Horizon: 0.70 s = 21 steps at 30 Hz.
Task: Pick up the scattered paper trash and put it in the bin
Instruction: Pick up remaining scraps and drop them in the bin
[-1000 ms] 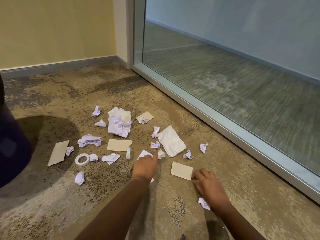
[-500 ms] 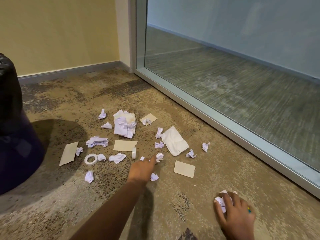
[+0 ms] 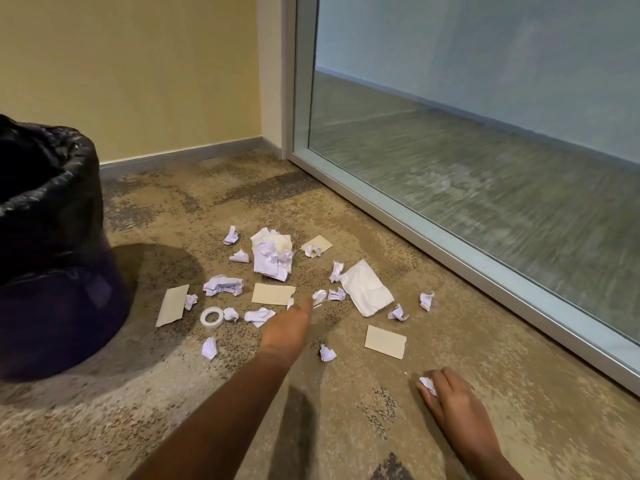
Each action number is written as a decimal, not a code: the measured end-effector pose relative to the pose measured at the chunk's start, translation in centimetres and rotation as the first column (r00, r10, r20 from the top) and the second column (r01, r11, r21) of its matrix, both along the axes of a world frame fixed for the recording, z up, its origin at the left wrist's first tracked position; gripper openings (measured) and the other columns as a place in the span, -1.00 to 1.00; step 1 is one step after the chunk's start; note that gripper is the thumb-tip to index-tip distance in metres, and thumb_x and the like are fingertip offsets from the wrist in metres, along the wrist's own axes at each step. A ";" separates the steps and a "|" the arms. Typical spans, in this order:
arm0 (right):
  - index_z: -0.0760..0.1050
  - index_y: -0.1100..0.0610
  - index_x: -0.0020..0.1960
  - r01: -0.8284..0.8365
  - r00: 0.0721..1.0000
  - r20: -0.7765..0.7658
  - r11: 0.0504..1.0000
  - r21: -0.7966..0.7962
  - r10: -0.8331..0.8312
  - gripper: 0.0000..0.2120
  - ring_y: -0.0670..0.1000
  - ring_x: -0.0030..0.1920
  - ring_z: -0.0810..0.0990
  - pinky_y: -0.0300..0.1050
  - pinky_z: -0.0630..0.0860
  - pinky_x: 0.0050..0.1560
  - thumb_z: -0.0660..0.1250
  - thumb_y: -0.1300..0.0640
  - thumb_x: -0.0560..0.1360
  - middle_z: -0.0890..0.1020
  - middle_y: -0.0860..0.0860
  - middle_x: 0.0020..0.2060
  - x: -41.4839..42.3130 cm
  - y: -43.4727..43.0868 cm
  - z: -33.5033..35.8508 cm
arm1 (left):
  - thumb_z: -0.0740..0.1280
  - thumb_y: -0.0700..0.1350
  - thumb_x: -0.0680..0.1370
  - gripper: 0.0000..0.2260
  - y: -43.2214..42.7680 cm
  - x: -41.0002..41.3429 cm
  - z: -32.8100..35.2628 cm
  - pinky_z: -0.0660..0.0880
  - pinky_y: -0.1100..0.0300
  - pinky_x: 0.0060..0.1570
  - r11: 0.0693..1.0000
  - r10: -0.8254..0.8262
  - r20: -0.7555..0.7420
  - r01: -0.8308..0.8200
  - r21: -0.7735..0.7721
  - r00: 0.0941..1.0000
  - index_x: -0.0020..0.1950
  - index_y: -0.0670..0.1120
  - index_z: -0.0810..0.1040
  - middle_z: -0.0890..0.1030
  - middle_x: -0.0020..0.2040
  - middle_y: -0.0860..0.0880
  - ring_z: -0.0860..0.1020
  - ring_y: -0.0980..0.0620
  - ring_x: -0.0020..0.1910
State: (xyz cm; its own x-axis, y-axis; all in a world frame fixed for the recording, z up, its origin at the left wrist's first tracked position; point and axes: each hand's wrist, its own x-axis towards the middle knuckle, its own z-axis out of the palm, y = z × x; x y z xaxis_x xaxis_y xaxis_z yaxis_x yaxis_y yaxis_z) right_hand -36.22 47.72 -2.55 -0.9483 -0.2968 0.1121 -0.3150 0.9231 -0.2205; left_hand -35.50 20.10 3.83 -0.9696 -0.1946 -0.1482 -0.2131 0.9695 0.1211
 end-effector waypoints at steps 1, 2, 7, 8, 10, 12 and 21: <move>0.52 0.06 -0.19 -0.023 1.000 -0.002 1.000 -0.006 0.023 -0.40 0.01 -0.30 0.60 -0.28 0.30 -0.43 -0.14 -0.31 0.49 0.56 -0.02 -0.30 -0.1 -1.0 0.4 | 0.13 -0.39 0.55 -0.48 -0.2 0.1 0.4 0.49 0.03 0.05 1.000 0.011 -0.008 -0.011 0.002 1.000 0.48 -0.11 0.13 0.53 0.22 -0.16 0.56 -0.16 0.17; 0.51 0.08 -0.19 -0.048 0.999 -0.012 0.999 -0.005 0.048 -0.49 0.02 -0.31 0.60 -0.28 0.29 -0.42 -0.05 -0.26 0.47 0.56 -0.02 -0.31 -0.3 -2.0 0.9 | 0.13 -0.39 0.55 -0.46 -0.5 0.3 0.8 0.49 0.03 0.05 1.000 0.018 -0.020 -0.019 -0.005 1.000 0.50 -0.10 0.11 0.52 0.22 -0.16 0.56 -0.16 0.17; 0.51 0.08 -0.25 -0.172 0.975 -0.133 0.983 0.071 0.180 -0.69 -0.02 -0.43 0.60 -0.26 0.40 -0.56 0.09 -0.08 0.40 0.59 -0.01 -0.37 -1.8 -7.4 4.0 | 0.10 -0.36 0.57 -0.46 -2.4 1.0 3.3 0.50 0.01 0.02 0.995 0.095 -0.084 -0.091 0.049 0.992 0.52 -0.07 0.08 0.55 0.18 -0.18 0.57 -0.18 0.13; 0.49 0.08 -0.23 -0.198 0.965 -0.164 0.978 0.065 0.206 -0.72 0.00 -0.43 0.60 -0.26 0.41 -0.55 0.10 -0.07 0.41 0.59 0.00 -0.36 -2.1 -8.6 4.6 | 0.09 -0.36 0.57 -0.47 -2.9 1.2 4.0 0.50 0.00 0.01 0.990 0.131 -0.109 -0.124 0.066 0.985 0.51 -0.08 0.11 0.57 0.17 -0.19 0.57 -0.19 0.12; 0.43 0.09 -0.20 -0.251 0.945 -0.205 0.967 0.041 0.254 -0.76 0.02 -0.44 0.57 -0.27 0.38 -0.54 0.11 -0.05 0.42 0.56 0.02 -0.37 -2.5 -10.9 5.9 | 0.07 -0.36 0.56 -0.49 -4.0 1.6 5.6 0.49 -0.03 -0.01 0.970 0.222 -0.169 -0.200 0.136 0.960 0.50 -0.09 0.12 0.59 0.13 -0.23 0.57 -0.23 0.09; 0.45 0.13 -0.18 -0.295 0.933 -0.216 0.956 -0.006 0.286 -0.74 0.04 -0.40 0.58 -0.28 0.36 -0.51 0.14 -0.05 0.44 0.54 0.03 -0.36 -2.6 -13.4 7.2 | 0.07 -0.35 0.58 -0.47 -5.4 2.1 7.7 0.50 -0.04 -0.02 0.934 0.314 -0.249 -0.250 0.256 0.916 0.53 -0.08 0.08 0.60 0.09 -0.25 0.58 -0.22 0.04; 0.46 0.25 -0.05 -0.524 0.841 -0.337 0.793 -0.311 0.423 -0.74 0.10 -0.16 0.50 -0.26 0.13 -0.26 0.22 0.03 0.54 0.52 0.13 -0.14 -0.1 -25.7 14.5 | 0.11 -0.30 0.58 -0.62 -12.5 7.8 20.0 0.36 0.07 -0.14 0.810 0.575 -0.630 -0.251 0.531 0.523 0.41 -0.19 0.22 0.53 0.19 -0.29 0.53 -0.23 0.09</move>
